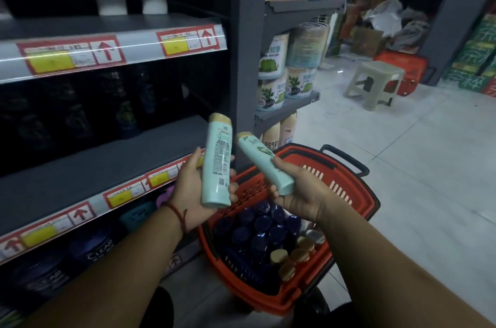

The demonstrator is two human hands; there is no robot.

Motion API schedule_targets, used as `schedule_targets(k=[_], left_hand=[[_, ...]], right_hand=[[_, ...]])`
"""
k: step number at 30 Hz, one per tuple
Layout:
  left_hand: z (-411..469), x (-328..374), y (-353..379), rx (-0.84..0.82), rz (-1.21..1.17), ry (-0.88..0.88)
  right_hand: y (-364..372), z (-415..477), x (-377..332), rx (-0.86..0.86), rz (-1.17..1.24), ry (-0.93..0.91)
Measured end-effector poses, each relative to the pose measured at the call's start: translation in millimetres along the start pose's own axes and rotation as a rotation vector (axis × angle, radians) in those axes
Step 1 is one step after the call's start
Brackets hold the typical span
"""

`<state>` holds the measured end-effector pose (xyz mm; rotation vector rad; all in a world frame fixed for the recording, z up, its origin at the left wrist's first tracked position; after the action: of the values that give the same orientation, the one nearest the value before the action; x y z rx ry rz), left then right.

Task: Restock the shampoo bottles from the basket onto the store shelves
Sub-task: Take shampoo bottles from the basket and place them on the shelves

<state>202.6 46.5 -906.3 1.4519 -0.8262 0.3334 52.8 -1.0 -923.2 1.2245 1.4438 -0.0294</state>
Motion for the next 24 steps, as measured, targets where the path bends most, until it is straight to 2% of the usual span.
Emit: schedule_targets(k=[4,10,14,16,20,24], left_hand=[[-5,7,-9,0.002,-0.058,0.032],[-14,18,-21,0.203,0.252,0.009],[-28,27,-9,0.144,0.213,0.073],[-44,42,-3,0.127,0.290,0.130],[-89,74,3,0.212,0.455,0.209],[-144,115,22,0.266,0.527,0.297]], right_hand=[[-1,7,-5,-0.015,0.098,-0.085],[5,12,-17,-0.050,-0.124,-0.147],[14,12,-29,-0.038,-0.146,-0.223],[25,9,-34,-0.056,-0.164,-0.230],[65,-3,-46,-0.138,-0.252,-0.255],[139,-14,-56,-0.273,-0.341,-0.274]])
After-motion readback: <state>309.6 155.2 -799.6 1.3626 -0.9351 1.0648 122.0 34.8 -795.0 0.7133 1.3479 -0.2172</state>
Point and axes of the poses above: each hand's wrist, its own z-axis towards the middle knuckle, its own y-axis out of the palm, x = y × z, the point moved 9 cm from there along z, towards the middle knuckle, and after that the axes turned 15 degrees about -x, right-handed, at the moved point
